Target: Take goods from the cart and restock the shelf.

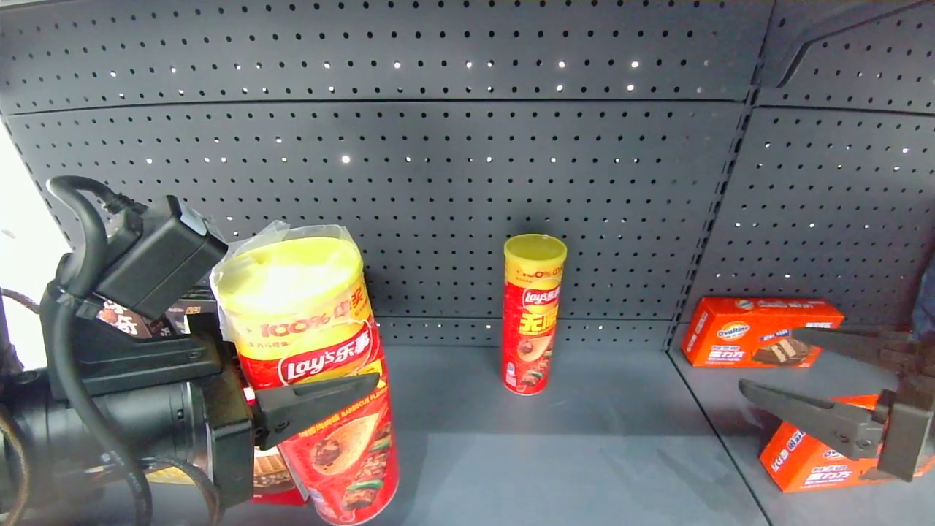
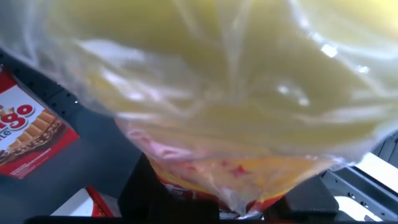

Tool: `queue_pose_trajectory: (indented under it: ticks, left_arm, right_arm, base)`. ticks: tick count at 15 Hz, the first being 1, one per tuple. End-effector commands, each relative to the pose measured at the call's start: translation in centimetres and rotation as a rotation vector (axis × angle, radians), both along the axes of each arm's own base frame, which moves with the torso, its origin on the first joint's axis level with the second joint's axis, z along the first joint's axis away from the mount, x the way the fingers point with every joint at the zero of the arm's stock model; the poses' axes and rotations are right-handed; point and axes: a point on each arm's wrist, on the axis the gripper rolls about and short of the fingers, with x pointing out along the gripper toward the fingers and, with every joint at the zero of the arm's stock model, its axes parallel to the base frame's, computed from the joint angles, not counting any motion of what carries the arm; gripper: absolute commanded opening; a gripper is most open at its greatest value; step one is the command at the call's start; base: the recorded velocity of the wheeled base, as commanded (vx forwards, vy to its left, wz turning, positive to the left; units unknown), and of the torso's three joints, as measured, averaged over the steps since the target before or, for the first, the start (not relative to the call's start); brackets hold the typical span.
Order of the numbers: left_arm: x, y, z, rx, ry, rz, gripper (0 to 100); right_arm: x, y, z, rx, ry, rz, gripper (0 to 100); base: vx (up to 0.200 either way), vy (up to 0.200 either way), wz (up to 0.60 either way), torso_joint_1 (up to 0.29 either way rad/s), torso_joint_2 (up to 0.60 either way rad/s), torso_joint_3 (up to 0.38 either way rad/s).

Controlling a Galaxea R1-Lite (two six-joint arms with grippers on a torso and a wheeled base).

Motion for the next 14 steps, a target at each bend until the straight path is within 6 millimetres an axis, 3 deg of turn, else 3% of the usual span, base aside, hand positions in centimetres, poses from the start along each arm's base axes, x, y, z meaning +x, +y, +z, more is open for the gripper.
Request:
queue_pose_trajectory:
  ticks: [1,5,9,10,14]
  left_arm:
    - [0.1,-0.1,0.0,0.000,0.000,-0.001,0]
    - [0.3,-0.1,0.0,0.001,0.002,0.003,0]
    - [0.5,-0.3,-0.1,0.006,0.009,0.003,0]
    - [0.5,-0.3,-0.1,0.005,0.008,0.001,0]
    - [0.6,-0.4,-0.1,0.006,0.007,-0.001,0]
  right_arm:
    - [3.0,1.8,-1.5,-0.019,0.091,0.085,100]
    - [7.1,3.7,-2.7,-0.022,0.099,0.093,100]
    - [9.2,4.8,-3.9,-0.027,0.127,0.137,100]
    - [10.5,5.4,-4.3,-0.019,0.113,0.153,100]
    - [13.0,6.8,-5.5,0.042,0.075,0.310,100]
  base:
    - [0.000,0.000,0.00,0.000,0.00,0.000]
    - [0.000,0.000,0.00,0.000,0.00,0.000]
    - [0.000,0.000,0.00,0.000,0.00,0.000]
    - [0.000,0.000,0.00,0.000,0.00,0.000]
    - [0.000,0.000,0.00,0.000,0.00,0.000]
